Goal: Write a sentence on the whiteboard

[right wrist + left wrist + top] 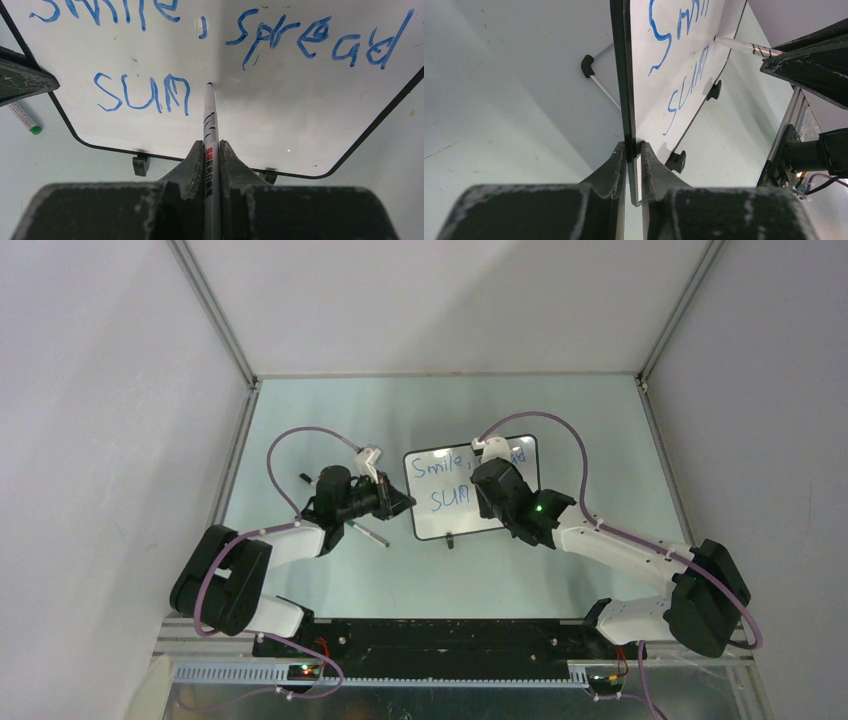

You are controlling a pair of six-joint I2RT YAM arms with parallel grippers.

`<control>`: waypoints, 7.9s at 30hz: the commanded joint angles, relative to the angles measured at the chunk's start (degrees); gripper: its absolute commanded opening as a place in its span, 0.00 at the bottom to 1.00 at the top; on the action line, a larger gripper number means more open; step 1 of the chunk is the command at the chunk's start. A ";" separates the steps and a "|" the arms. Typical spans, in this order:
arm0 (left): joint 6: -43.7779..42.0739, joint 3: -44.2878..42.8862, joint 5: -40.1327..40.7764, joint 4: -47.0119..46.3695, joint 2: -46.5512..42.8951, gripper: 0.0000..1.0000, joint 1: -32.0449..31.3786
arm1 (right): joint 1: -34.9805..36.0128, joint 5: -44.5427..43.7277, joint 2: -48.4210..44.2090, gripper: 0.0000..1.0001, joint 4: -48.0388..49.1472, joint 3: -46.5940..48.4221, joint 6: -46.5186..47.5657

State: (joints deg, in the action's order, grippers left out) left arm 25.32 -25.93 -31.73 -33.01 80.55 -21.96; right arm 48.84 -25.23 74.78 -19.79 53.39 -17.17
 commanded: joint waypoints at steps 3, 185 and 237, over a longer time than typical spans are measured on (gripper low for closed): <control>-2.98 -1.05 0.91 2.67 -0.56 0.06 -0.55 | -0.50 -0.75 1.72 0.00 0.78 1.84 -0.34; -3.28 -1.05 1.16 3.22 -0.92 0.05 -0.66 | -0.62 1.58 -3.39 0.00 -5.07 -2.21 -3.18; -3.38 -1.14 1.23 3.31 -0.74 0.06 -0.66 | -5.18 1.94 -0.74 0.00 -3.86 4.09 0.07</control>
State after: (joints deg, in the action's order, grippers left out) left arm 24.77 -26.06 -31.64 -32.21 80.18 -22.11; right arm 44.77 -20.84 74.28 -24.16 55.02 -16.91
